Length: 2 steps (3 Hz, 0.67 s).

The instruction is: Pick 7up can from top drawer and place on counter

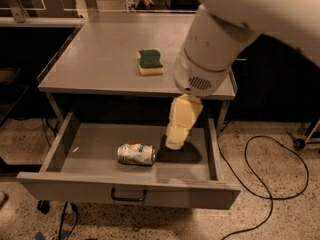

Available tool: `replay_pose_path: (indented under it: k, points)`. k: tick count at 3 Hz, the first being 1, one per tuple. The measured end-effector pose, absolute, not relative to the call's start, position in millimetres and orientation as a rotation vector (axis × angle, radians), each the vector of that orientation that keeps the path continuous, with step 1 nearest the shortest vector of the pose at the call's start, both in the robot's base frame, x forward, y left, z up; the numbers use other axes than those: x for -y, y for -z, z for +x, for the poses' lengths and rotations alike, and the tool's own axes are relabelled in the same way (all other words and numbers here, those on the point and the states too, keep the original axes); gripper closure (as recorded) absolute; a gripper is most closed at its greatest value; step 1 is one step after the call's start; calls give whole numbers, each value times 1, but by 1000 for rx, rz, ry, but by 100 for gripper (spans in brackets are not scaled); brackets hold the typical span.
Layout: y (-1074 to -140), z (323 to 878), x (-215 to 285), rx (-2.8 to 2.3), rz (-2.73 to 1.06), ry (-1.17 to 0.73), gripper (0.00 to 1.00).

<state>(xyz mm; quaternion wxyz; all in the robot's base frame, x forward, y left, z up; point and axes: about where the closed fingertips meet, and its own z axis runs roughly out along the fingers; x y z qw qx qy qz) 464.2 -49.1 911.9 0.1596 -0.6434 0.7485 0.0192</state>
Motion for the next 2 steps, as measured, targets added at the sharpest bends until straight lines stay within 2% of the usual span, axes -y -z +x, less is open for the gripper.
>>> replay_pose_path:
  k: [1,2]
  points:
    - [-860,503,-15,-2101,-1922,-78,0]
    - [-854,506,-19,-2102,-1931,-87,0]
